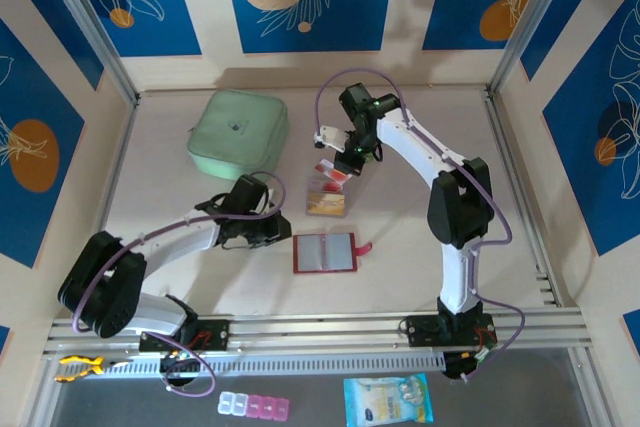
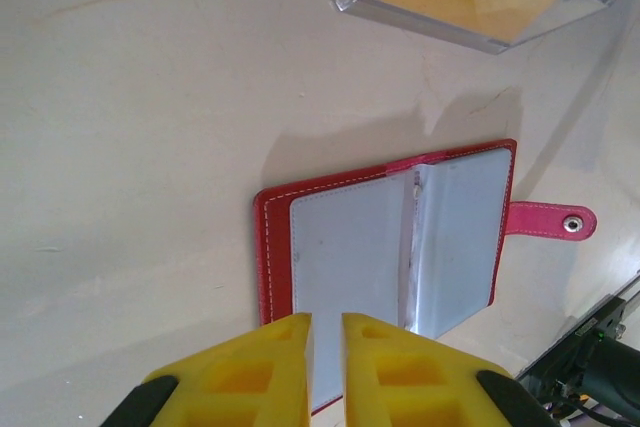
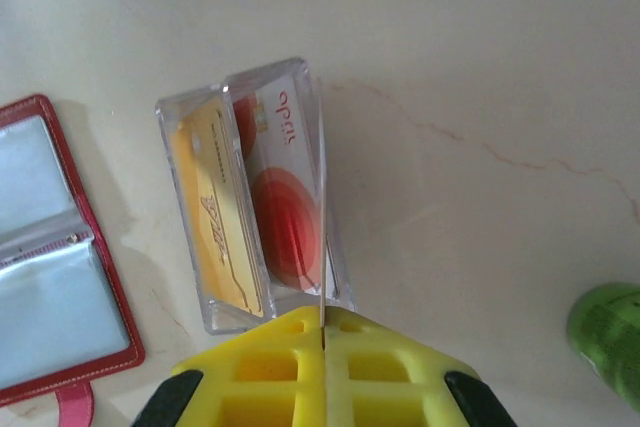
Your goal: Take the credit cards out of the card holder
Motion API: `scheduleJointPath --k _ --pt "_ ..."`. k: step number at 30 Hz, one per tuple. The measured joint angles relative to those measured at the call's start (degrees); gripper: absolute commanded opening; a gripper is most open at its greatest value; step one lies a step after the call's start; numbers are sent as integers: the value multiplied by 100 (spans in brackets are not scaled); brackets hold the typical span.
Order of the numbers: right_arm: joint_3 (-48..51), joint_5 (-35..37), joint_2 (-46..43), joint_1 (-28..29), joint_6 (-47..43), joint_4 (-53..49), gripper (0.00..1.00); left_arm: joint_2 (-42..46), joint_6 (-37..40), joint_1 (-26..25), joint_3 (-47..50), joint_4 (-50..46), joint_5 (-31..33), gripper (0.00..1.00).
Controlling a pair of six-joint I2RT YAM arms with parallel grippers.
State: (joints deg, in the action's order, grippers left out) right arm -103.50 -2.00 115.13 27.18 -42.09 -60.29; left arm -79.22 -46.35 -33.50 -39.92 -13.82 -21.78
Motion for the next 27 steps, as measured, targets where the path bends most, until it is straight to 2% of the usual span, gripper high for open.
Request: scheduleJointPath --k 5,9,12,15,18,22,23,24,25,26,27 --pt "-46 -66 223 2 -144 -116 3 0 44 76 0 -42 -2 15" --pt "-125 -120 341 13 -142 -168 17 2 46 118 0 -42 -2 16" --pt "-155 -111 354 24 -140 -173 22 22 92 162 2 -48 2 22" --pt "-153 -72 354 22 -133 -157 24 120 201 234 2 -129 74 33" --pt "-11 -15 254 -4 -46 26 30 267 356 343 2 -260 260 55" --pt "745 74 -280 -85 354 551 51 407 570 621 2 -431 614 87" --pt "957 92 -428 -109 433 684 57 417 619 706 2 -470 699 92" --pt "1241 138 -625 -142 566 872 81 417 697 796 0 -505 787 96" --pt "1534 186 -824 -177 721 1073 94 417 756 874 0 -529 887 100" --pt "1812 232 -1008 -208 850 1272 100 417 815 951 -2 -553 975 100" --pt "2111 299 -1196 -238 997 1486 99 417 894 1023 -13 -597 1064 100"
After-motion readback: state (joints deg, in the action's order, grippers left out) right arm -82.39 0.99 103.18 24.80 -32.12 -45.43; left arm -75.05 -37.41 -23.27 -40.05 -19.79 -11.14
